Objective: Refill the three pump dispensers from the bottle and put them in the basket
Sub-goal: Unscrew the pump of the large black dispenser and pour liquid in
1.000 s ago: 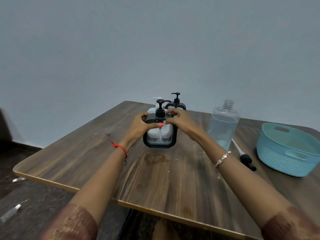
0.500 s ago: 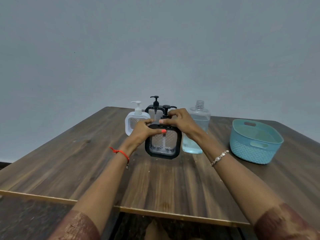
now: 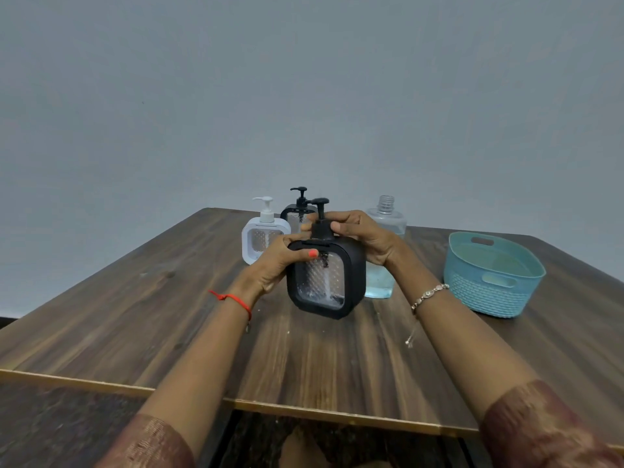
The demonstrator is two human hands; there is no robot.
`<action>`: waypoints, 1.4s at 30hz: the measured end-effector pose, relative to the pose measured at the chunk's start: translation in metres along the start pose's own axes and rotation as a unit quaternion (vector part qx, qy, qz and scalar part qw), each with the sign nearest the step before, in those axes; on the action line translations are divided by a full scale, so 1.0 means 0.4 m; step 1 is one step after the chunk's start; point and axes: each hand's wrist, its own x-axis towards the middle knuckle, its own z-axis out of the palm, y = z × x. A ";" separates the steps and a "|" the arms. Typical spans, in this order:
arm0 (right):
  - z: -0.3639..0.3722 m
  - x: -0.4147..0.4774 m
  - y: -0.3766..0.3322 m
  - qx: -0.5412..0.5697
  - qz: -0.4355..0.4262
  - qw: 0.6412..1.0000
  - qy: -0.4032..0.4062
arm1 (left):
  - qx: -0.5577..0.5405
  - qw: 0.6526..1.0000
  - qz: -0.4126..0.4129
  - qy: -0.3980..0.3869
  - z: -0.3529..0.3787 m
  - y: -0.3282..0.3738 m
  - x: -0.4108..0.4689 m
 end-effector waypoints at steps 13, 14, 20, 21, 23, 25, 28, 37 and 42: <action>-0.001 0.010 -0.024 -0.168 -0.017 0.970 0.175 | 0.131 0.978 0.016 0.162 0.001 0.000 0.007; 0.004 0.009 -0.021 -0.193 -0.001 0.963 0.187 | 0.132 0.977 0.018 0.164 0.000 0.000 0.008; 0.033 0.022 -0.008 -0.337 0.024 0.910 0.241 | 0.148 0.973 0.019 0.175 0.002 -0.009 0.011; 0.032 0.022 -0.012 -0.297 0.022 0.924 0.241 | 0.145 0.973 0.019 0.177 0.004 -0.009 0.009; 0.024 0.019 -0.017 -0.209 0.025 0.950 0.229 | 0.136 0.974 0.018 0.182 0.008 -0.006 0.006; 0.024 0.016 -0.018 -0.189 0.035 0.958 0.213 | 0.133 0.974 0.015 0.184 0.011 -0.001 0.005; 0.032 0.017 -0.008 -0.245 0.050 0.940 0.232 | 0.141 0.974 0.014 0.177 0.009 0.000 0.005; 0.021 -0.005 -0.080 -0.142 -0.095 0.915 0.366 | 0.150 0.968 -0.018 0.202 -0.019 -0.021 0.000; 0.020 -0.032 -0.086 -0.139 -0.202 0.895 0.373 | 0.132 0.950 -0.016 0.282 -0.049 -0.014 -0.008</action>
